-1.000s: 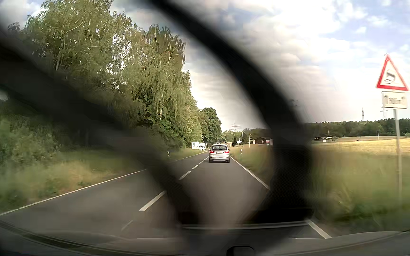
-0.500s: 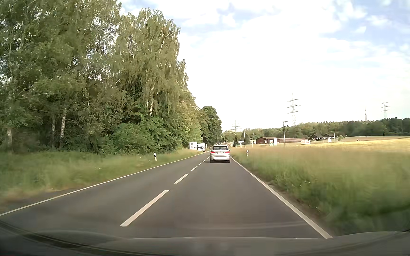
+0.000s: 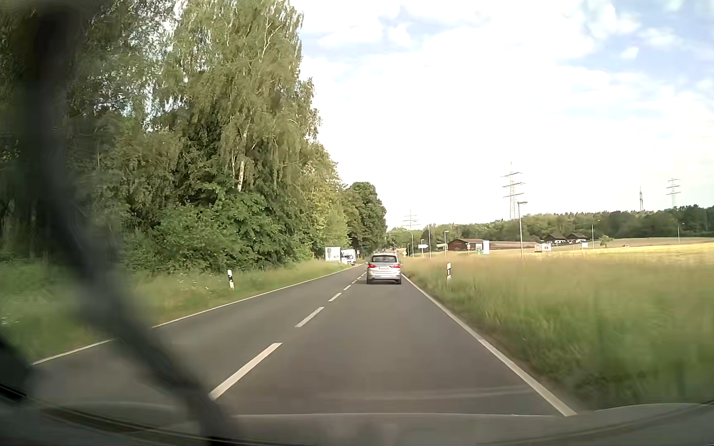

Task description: Follow the waypoints while adhering to traffic rules and regulations

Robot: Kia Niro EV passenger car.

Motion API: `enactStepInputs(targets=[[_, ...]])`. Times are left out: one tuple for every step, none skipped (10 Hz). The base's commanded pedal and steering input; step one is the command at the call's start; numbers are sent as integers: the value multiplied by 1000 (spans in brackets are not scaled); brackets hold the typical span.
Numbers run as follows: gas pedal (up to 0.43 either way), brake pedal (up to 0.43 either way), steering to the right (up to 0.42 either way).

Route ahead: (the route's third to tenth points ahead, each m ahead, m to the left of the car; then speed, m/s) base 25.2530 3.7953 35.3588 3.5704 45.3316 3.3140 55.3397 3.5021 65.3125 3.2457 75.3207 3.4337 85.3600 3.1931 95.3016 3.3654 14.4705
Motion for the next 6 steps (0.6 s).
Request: enactStepInputs(targets=[[47,30,0],[47,30,0],[47,30,0],[47,30,0],[47,30,0],[47,30,0]])
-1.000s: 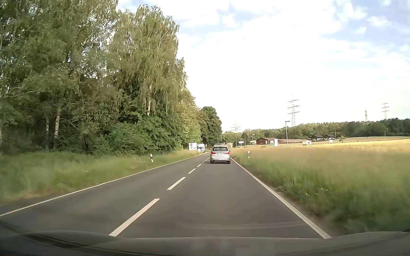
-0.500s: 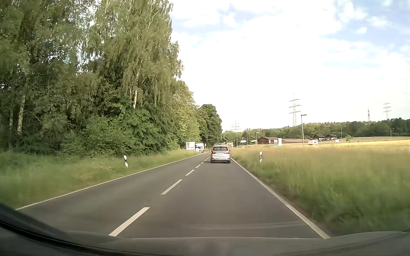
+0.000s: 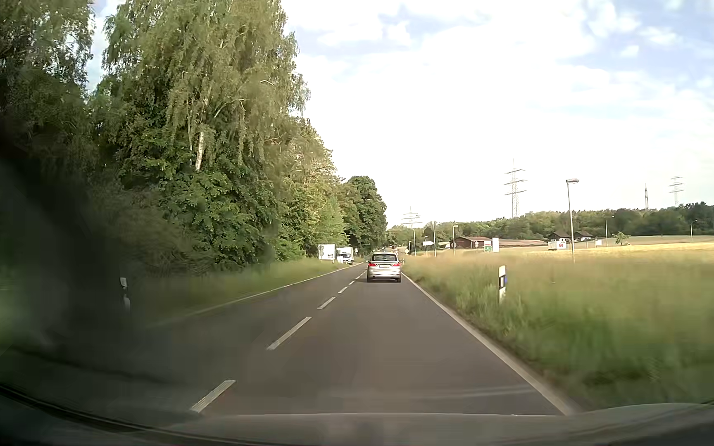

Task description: Follow the waypoints while adhering to traffic rules and regulations

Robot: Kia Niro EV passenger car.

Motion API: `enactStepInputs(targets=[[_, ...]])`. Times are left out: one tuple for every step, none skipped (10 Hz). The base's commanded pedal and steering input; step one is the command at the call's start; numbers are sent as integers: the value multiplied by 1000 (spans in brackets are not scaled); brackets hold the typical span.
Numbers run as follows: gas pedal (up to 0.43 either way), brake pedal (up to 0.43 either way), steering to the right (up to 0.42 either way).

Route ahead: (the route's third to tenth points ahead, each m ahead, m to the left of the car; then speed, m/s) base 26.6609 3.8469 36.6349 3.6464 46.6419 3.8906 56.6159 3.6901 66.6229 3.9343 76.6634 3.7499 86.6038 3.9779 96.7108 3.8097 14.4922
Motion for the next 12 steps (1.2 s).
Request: enactStepInputs(targets=[[47,30,0],[47,30,0],[47,30,0],[47,30,0],[47,30,0],[39,30,0],[28,30,0],[28,30,0],[28,30,0],[20,30,0],[20,30,0],[20,30,0]])
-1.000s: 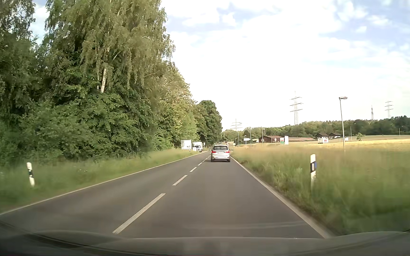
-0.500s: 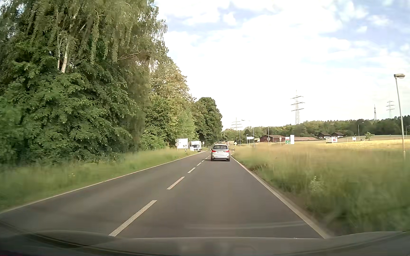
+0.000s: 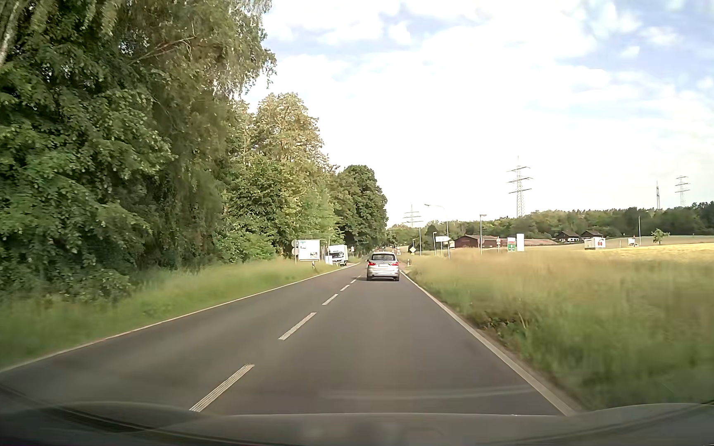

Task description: Follow the waypoints while adhering to traffic rules and regulations

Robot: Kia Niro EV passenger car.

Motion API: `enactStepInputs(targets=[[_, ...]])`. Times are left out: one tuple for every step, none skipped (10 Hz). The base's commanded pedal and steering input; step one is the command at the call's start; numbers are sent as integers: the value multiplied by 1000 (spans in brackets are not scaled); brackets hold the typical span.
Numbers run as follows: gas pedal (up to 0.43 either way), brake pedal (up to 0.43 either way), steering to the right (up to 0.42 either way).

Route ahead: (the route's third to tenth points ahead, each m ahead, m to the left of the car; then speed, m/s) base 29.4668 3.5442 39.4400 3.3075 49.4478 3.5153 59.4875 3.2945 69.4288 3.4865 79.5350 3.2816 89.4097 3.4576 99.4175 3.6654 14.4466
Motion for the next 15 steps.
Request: enactStepInputs(targets=[[20,30,0],[20,30,0],[20,30,0],[20,30,0],[20,30,0],[20,30,0],[20,30,0],[20,30,0],[20,30,0],[20,30,0],[20,30,0],[20,30,0],[20,30,0],[20,30,0],[20,30,0]])
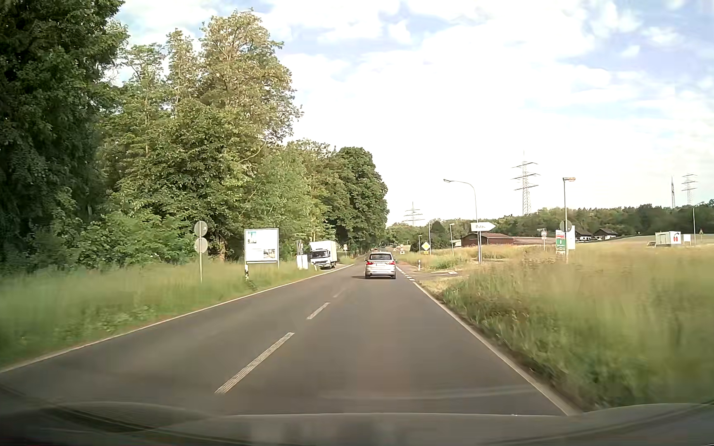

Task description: Follow the waypoints while adhering to traffic rules and regulations

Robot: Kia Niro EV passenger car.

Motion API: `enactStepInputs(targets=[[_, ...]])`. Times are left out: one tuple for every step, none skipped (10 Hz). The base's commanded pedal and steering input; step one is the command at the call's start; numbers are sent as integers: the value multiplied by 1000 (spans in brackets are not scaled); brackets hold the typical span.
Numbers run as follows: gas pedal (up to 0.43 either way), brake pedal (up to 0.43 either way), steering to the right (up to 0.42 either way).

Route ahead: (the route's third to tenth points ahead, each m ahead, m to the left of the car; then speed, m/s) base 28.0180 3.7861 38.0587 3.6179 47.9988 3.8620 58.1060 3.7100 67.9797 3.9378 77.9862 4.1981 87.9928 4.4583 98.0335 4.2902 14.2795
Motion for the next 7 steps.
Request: enactStepInputs(targets=[[20,30,0],[20,30,0],[20,30,0],[20,30,0],[20,30,0],[20,30,0],[20,30,0]])
